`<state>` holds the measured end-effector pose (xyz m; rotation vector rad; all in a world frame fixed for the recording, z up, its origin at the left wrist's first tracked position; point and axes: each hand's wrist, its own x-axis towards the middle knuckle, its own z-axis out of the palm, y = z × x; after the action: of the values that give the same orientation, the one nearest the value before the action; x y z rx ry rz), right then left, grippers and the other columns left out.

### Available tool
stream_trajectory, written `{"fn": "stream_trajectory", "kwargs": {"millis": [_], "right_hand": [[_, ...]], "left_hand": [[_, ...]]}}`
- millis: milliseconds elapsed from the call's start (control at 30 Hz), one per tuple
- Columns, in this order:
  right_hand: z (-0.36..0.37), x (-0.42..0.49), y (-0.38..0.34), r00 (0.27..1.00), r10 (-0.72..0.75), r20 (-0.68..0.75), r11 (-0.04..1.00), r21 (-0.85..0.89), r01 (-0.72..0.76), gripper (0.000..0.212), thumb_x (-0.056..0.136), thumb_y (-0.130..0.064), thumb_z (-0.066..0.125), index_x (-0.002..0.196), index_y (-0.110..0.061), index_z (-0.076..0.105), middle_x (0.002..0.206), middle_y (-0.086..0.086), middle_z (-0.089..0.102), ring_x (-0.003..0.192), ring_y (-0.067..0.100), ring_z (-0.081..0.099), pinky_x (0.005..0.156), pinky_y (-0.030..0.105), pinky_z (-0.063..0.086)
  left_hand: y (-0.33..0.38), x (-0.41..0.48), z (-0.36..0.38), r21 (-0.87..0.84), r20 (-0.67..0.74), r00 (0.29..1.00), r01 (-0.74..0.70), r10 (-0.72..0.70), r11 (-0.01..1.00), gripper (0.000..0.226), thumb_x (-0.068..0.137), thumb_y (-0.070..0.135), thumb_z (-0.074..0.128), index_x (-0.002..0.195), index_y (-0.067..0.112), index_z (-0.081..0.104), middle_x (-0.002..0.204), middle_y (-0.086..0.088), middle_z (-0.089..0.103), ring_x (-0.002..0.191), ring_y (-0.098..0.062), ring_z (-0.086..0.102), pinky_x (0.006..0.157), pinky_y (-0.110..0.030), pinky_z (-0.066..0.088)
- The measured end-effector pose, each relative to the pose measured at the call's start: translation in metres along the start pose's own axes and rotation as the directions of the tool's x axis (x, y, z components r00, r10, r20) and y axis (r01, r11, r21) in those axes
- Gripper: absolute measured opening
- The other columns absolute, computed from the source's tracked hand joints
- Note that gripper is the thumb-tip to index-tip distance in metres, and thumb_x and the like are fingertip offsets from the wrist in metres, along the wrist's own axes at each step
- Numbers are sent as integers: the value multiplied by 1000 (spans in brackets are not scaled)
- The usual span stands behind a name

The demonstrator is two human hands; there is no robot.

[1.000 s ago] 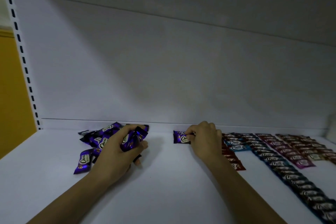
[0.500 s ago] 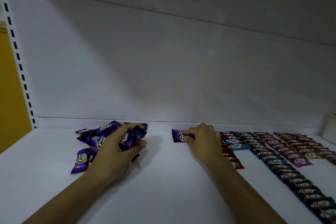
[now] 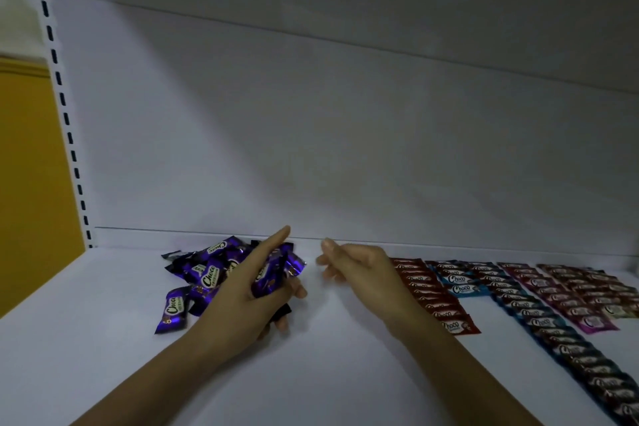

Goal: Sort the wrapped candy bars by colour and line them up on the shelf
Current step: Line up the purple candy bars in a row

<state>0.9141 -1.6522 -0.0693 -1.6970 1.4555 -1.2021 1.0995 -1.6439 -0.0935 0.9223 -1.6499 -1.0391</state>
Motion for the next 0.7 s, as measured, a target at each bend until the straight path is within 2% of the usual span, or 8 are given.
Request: {"fn": "stream_trajectory", "kwargs": {"millis": [33, 100, 133, 167, 267, 367, 567, 700], "right_hand": [[7, -6, -9, 993, 18, 113, 996, 88, -28, 31, 90, -45, 56, 71, -24, 71, 66, -7, 68, 64, -1, 60, 68, 13, 47], [18, -13, -18, 969, -14, 247, 989, 148, -23, 28, 92, -31, 58, 70, -19, 71, 67, -2, 66, 66, 4, 60, 69, 14, 47], [20, -16, -20, 967, -29, 253, 986, 164, -13, 26, 92, -22, 59, 70, -15, 70, 67, 1, 65, 67, 7, 59, 71, 17, 47], [20, -16, -21, 972, -23, 233, 983, 181, -20, 24, 92, -17, 59, 71, -13, 69, 67, 2, 64, 67, 8, 59, 70, 16, 46], [13, -14, -22, 992, 66, 106, 972, 219, -88, 18, 91, -20, 60, 80, -12, 73, 69, -5, 64, 62, 0, 55, 60, 7, 43], [5, -9, -20, 991, 130, 28, 951, 280, -133, 17, 91, -22, 60, 87, -13, 73, 69, -6, 64, 58, 1, 53, 56, 8, 42], [6, -10, -19, 990, 113, 86, 948, 288, -134, 16, 92, -20, 58, 86, -14, 71, 68, -6, 68, 59, 3, 57, 58, 12, 43], [10, -11, -19, 982, 124, 140, 911, 377, -168, 21, 89, -28, 61, 100, -12, 68, 76, -2, 72, 66, 7, 63, 62, 16, 47]], "left_hand": [[1, -1, 1, 36, 16, 1000, -19, 19, 999, 66, 91, 5, 59, 133, 51, 37, 90, 8, 73, 49, -7, 58, 44, -19, 43], [3, -2, 2, 97, 18, 998, -55, 54, 994, 69, 89, 2, 61, 134, 48, 37, 97, 25, 70, 66, 2, 65, 54, -12, 48], [3, -2, 2, 105, 11, 998, -58, 57, 993, 69, 89, 1, 62, 134, 47, 38, 101, 25, 68, 71, 5, 65, 57, -11, 48], [4, -3, 2, 100, 4, 999, -48, 48, 994, 67, 89, 2, 63, 134, 45, 40, 104, 18, 69, 67, 2, 65, 56, -12, 48], [5, -2, 2, 39, -8, 1000, -4, 4, 999, 49, 91, 7, 61, 129, 36, 48, 90, -1, 73, 49, -11, 59, 44, -18, 43], [3, 2, 1, 15, -42, 999, 4, -3, 1000, 32, 92, 7, 59, 120, 23, 56, 84, -3, 74, 45, -14, 56, 39, -20, 38], [-4, 6, -3, 6, -101, 995, -11, 11, 1000, 16, 91, 11, 61, 103, 20, 62, 83, -2, 75, 44, -12, 53, 38, -21, 36], [-4, 5, -2, 27, -178, 980, -84, 88, 996, 19, 88, -2, 62, 90, 17, 62, 75, 5, 72, 46, -7, 54, 39, -17, 37]]}}
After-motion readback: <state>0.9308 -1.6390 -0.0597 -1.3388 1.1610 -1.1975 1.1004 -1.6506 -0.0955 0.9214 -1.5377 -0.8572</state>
